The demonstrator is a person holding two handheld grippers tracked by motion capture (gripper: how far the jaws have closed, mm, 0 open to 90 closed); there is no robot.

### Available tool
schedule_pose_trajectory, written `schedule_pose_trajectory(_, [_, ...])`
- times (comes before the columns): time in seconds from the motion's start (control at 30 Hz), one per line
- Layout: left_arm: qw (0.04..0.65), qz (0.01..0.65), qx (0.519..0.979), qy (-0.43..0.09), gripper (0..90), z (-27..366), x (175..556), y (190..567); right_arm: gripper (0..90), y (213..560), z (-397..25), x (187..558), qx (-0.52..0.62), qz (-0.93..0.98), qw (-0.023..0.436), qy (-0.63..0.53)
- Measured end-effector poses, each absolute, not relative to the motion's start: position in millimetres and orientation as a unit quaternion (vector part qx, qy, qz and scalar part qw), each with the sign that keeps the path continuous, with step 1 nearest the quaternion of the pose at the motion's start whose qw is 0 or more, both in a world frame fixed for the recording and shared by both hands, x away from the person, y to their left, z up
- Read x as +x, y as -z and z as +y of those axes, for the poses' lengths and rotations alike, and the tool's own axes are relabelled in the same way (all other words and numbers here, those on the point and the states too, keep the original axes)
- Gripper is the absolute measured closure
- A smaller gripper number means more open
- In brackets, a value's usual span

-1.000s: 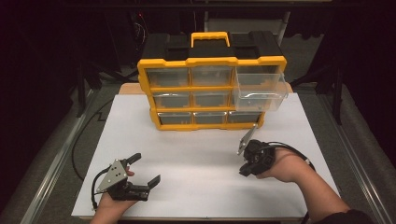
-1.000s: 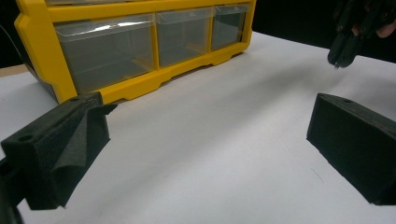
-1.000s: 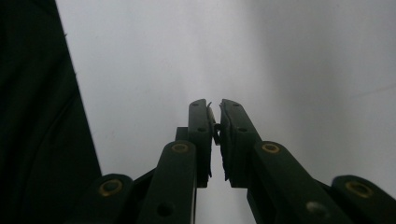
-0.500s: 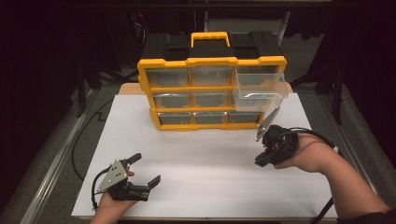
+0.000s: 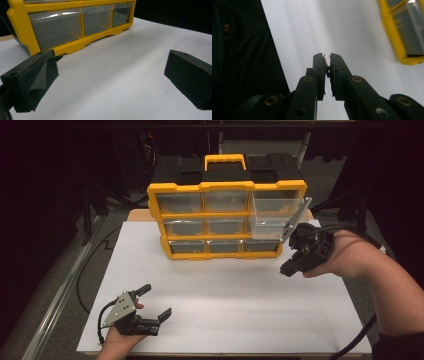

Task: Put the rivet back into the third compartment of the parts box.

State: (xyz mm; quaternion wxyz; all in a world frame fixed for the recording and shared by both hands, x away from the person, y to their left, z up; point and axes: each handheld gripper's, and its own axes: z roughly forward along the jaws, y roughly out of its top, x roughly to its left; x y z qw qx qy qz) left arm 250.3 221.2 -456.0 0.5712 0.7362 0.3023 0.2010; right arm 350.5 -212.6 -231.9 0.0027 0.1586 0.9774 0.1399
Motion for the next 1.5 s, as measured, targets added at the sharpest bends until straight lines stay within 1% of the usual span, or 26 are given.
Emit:
schedule_pose_trajectory(0.23, [0.572,0.302,0.736,-0.201,0.3,223,250,455,84.1,194,-205,353,0.155,0.978,0.02,-0.136])
schedule_pose_trajectory(0.33, [0.573,0.303,0.735,-0.201,0.3,223,250,456,84.1,184,-203,353,0.154,0.978,0.024,-0.137])
schedule_pose_trajectory(0.37, [0.573,0.303,0.734,-0.2,0.3,223,250,456,84.2,175,-202,355,0.155,0.978,0.031,-0.136])
schedule_pose_trajectory(0.4, [0.573,0.303,0.734,-0.2,0.3,223,250,456,84.2,175,-202,355,0.155,0.978,0.031,-0.136])
schedule_pose_trajectory(0.57, [0.575,0.302,0.734,-0.198,0.3,223,250,455,84.1,150,-198,357,0.156,0.977,0.048,-0.135])
schedule_pose_trajectory(0.83, [0.574,0.301,0.735,-0.199,0.3,224,249,455,84.1,125,-193,365,0.162,0.976,0.069,-0.132])
schedule_pose_trajectory(1.03, [0.574,0.3,0.736,-0.198,0.3,223,249,456,84.1,120,-187,382,0.171,0.974,0.075,-0.127])
schedule_pose_trajectory(1.33, [0.572,0.299,0.738,-0.198,0.3,223,249,456,84.1,123,-173,408,0.178,0.974,0.081,-0.118])
schedule_pose_trajectory(1.5, [0.572,0.299,0.738,-0.198,0.3,224,249,456,84.1,127,-168,430,0.194,0.971,0.082,-0.113])
